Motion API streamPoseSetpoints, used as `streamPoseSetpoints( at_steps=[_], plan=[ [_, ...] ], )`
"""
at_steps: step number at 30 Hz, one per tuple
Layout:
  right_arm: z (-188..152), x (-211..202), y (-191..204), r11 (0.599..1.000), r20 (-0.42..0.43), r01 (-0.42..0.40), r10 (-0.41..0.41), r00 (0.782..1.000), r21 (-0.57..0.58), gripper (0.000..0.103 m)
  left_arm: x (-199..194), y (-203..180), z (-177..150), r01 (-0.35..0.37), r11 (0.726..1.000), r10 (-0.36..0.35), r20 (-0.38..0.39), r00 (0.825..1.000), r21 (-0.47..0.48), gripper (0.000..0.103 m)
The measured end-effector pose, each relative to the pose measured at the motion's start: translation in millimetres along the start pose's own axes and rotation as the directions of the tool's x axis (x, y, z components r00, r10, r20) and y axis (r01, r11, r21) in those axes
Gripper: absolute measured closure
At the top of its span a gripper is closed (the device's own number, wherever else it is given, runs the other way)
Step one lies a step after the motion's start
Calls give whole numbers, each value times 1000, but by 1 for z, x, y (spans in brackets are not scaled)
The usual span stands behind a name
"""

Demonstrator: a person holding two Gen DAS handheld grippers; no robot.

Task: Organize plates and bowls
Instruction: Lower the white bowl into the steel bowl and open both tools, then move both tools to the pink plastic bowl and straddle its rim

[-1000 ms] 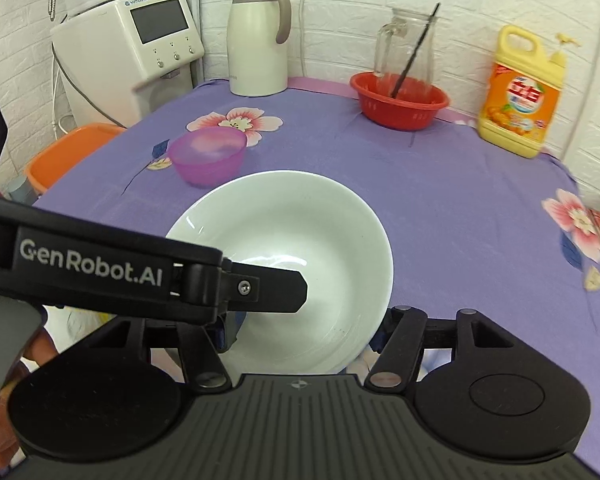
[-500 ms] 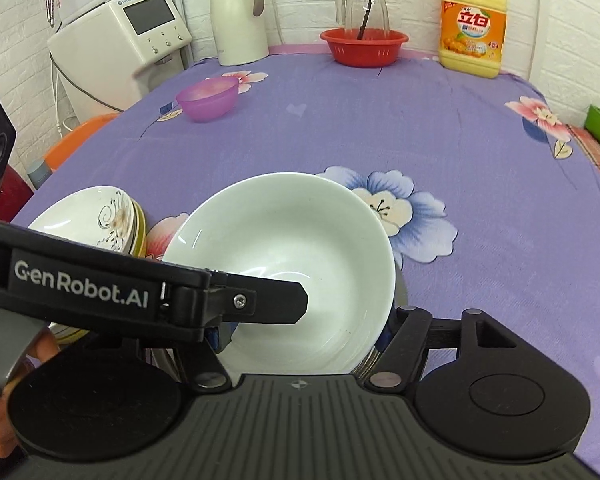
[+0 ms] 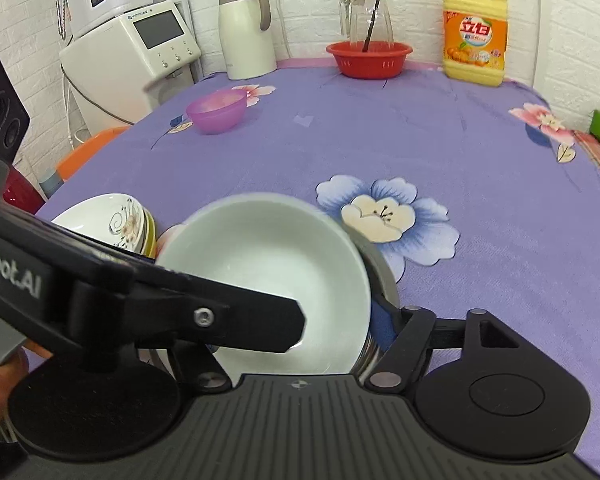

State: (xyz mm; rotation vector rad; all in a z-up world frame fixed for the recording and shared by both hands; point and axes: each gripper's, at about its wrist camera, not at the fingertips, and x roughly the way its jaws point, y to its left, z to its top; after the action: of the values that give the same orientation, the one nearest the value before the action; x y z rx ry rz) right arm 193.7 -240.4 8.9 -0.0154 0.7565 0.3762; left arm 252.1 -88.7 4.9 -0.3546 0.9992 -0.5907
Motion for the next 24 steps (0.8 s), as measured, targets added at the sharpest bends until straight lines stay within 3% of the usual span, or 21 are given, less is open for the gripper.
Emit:
streamPoseSetpoints(
  at_steps=[8, 24],
  plan=[
    [4, -9, -6, 999, 46, 9, -10, 999, 33, 0, -38, 4, 10, -23, 999, 19, 112, 994, 34, 2],
    [13, -7, -10, 996, 38, 32, -35, 999, 80, 0, -52, 31, 13, -131, 991, 123, 208, 970, 28, 2]
  ],
)
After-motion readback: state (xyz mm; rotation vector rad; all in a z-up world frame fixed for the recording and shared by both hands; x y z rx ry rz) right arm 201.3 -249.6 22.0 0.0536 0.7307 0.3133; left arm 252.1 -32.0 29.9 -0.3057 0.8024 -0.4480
